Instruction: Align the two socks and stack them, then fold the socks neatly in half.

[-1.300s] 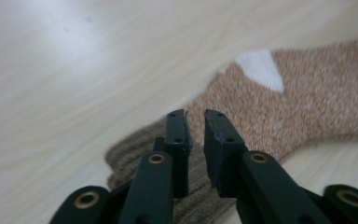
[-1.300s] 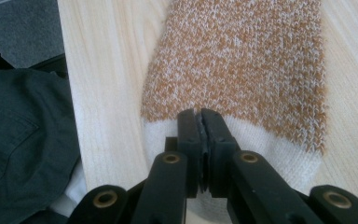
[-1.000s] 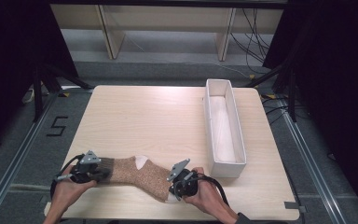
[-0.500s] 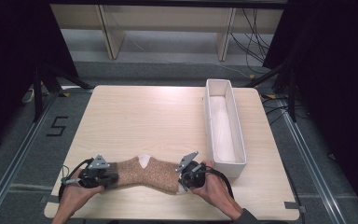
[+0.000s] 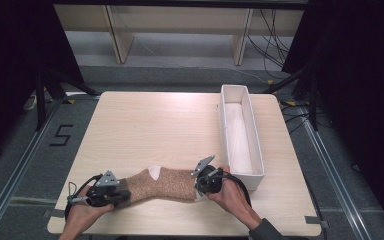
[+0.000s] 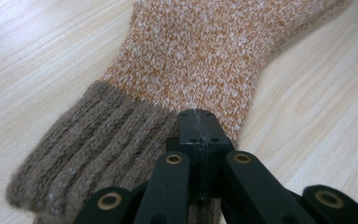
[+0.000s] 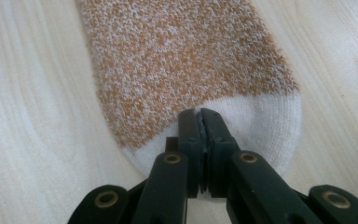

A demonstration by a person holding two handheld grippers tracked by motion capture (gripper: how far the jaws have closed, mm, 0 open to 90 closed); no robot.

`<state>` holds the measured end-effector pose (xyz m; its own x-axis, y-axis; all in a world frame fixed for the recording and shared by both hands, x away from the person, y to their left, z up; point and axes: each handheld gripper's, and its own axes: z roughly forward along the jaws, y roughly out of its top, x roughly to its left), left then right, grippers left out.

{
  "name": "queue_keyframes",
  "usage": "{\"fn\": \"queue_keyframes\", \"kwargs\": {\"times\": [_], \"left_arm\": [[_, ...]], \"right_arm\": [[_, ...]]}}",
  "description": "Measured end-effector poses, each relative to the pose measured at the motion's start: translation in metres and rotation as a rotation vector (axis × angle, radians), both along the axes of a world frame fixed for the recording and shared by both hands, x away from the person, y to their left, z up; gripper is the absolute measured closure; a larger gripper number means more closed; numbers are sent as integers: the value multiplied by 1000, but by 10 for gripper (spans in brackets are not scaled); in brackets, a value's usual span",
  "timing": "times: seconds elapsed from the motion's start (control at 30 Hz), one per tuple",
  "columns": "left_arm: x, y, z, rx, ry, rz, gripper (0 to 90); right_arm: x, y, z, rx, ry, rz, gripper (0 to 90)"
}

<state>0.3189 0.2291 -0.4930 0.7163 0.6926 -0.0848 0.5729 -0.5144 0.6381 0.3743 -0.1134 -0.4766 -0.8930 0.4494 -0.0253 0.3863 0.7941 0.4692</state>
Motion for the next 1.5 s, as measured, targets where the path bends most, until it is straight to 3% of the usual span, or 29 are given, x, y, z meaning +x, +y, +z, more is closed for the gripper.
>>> {"fn": "queue_keyframes", "kwargs": {"times": [0.2, 0.33, 0.53, 0.6, 0.67, 0.7, 0.77, 0.83, 0.9, 1.03, 1.07, 1.13, 1.17, 1.2, 1.23, 1.37, 1.5], "left_arm": [[-4, 0, 0, -22, -12, 12, 877], [-8, 4, 6, -39, -30, 20, 826], [-14, 11, 13, -77, -60, 45, 810], [-15, 12, 13, -83, -67, 51, 811], [-16, 12, 13, -73, -64, 50, 810], [-16, 13, 12, -60, -62, 50, 811], [-17, 13, 11, -72, -60, 53, 813], [-18, 14, 10, -60, -58, 56, 815], [-18, 16, 9, -48, -57, 57, 817], [-19, 16, 9, -53, -57, 58, 817], [-20, 16, 9, -51, -60, 59, 817], [-20, 15, 7, -44, -56, 58, 818], [-20, 16, 7, -49, -55, 56, 818], [-20, 16, 7, -48, -52, 56, 818], [-20, 17, 7, -43, -49, 56, 818], [-20, 16, 5, -30, -48, 59, 821], [-21, 15, 4, -31, -45, 63, 826]], "right_arm": [[3, 0, 0, 10, 10, -19, 869], [3, -5, 5, 79, 42, -69, 761], [5, -18, 19, 178, 10, -146, 681], [6, -19, 20, 178, -8, -141, 660], [6, -19, 22, 169, 8, -185, 650], [6, -19, 22, 167, 8, -188, 638], [8, -20, 20, 164, -3, -199, 625], [10, -20, 20, 163, 15, -232, 595], [12, -20, 19, 157, -2, -226, 582], [13, -16, 14, 139, 11, -243, 542], [11, -16, 15, 127, 37, -273, 533], [14, -17, 11, 125, 16, -247, 527], [13, -15, 10, 101, 42, -296, 523], [13, -15, 9, 108, 42, -279, 517], [14, -15, 8, 102, 13, -247, 505], [11, -8, 4, 58, 13, -251, 494], [10, -7, 0, 58, 27, -264, 482]]}}
